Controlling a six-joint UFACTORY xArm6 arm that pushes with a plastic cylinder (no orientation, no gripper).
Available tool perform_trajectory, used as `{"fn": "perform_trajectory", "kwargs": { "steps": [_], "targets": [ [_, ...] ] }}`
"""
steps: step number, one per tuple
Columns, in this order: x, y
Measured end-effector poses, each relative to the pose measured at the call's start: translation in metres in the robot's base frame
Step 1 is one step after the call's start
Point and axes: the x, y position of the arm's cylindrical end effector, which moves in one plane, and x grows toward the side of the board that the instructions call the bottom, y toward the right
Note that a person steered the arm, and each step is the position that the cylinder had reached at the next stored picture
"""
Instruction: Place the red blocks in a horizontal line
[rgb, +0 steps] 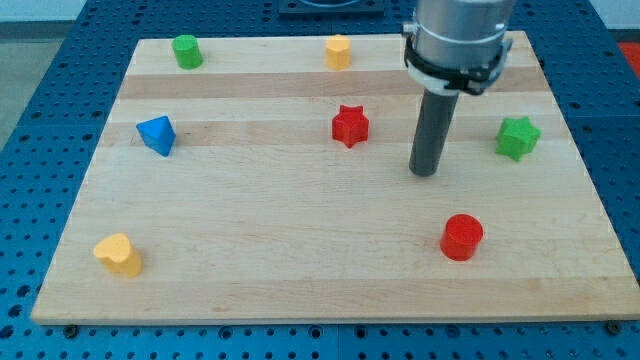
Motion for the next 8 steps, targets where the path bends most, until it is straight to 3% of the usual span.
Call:
{"fn": "perform_trajectory", "kwargs": {
  "steps": [3, 5, 8],
  "targets": [
    [-0.105, -0.013],
    [-0.1, -0.061],
    [-0.041, -0.074]
  ]
}}
